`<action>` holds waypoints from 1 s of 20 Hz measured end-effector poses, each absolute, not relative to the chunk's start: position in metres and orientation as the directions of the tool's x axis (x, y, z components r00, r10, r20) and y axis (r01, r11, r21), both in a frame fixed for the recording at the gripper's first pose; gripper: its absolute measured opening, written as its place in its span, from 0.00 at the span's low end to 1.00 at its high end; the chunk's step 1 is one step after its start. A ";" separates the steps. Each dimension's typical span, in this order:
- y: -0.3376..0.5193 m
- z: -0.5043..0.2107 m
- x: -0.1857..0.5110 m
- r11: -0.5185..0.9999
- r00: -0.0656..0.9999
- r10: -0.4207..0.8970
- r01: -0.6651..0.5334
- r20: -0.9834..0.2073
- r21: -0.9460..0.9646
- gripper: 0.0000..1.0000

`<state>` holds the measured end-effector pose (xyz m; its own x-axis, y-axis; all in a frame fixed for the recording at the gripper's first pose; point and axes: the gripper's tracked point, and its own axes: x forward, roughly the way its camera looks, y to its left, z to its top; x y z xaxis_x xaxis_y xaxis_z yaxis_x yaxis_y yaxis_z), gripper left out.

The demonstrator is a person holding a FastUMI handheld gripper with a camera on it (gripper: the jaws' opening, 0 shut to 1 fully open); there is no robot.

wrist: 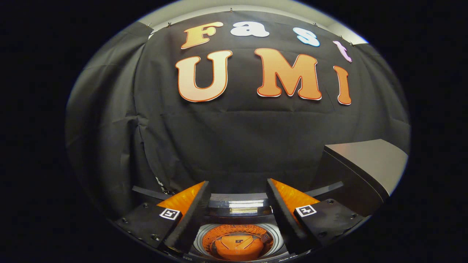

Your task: Put the clothes into the washing machine and then close the washing machine lid.

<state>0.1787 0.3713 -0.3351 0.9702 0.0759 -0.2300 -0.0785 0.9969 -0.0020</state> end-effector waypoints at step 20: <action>0.359 -0.395 0.153 0.997 0.919 0.080 -0.070 -0.385 0.041 0.98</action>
<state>0.1525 0.3591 -0.3950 0.9195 0.0799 -0.3850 -0.0696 0.9967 0.0407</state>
